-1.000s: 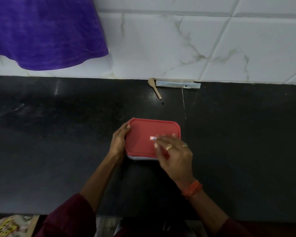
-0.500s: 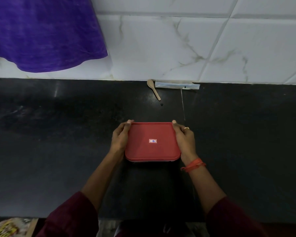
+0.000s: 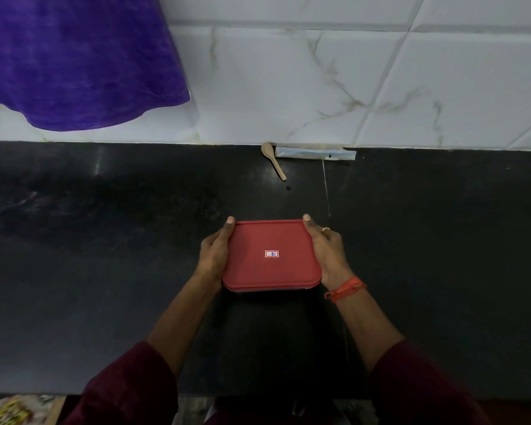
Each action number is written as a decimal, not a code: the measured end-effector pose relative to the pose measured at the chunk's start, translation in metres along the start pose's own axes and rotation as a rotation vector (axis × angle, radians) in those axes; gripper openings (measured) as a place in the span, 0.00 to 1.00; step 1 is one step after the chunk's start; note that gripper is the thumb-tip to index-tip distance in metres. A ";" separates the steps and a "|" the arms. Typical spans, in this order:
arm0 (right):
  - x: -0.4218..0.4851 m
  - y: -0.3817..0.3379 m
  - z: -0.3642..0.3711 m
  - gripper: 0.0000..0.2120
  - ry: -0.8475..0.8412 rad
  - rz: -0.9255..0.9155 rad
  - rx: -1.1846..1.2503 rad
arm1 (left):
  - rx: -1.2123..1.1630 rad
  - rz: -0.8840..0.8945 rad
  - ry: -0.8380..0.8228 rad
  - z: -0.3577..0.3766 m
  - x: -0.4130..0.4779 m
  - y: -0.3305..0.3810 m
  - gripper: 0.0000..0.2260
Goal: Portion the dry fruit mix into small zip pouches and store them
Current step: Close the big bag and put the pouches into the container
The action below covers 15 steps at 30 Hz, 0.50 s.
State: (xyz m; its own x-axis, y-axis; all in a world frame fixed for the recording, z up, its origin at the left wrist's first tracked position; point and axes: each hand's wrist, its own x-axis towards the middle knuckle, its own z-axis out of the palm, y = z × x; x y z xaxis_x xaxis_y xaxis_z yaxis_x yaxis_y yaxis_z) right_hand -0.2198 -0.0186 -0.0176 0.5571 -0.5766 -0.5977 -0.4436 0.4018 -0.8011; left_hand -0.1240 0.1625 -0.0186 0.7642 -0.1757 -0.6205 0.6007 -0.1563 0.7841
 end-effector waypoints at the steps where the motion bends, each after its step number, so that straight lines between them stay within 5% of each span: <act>1: 0.000 -0.001 0.000 0.21 -0.002 0.002 -0.004 | -0.004 -0.003 0.002 0.000 0.001 0.000 0.18; 9: 0.001 0.002 -0.002 0.26 0.010 -0.019 0.011 | -0.022 0.013 0.022 0.001 -0.002 0.002 0.18; 15: -0.013 0.019 -0.014 0.19 0.052 -0.095 -0.013 | -0.107 0.054 0.087 -0.019 -0.018 -0.021 0.15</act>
State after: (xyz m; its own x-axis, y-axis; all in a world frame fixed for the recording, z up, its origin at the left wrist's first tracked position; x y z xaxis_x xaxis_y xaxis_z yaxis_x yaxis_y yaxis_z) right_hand -0.2451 -0.0139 -0.0247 0.5597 -0.6480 -0.5165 -0.4000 0.3346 -0.8532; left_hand -0.1459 0.1878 -0.0242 0.8110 -0.0955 -0.5771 0.5759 -0.0433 0.8164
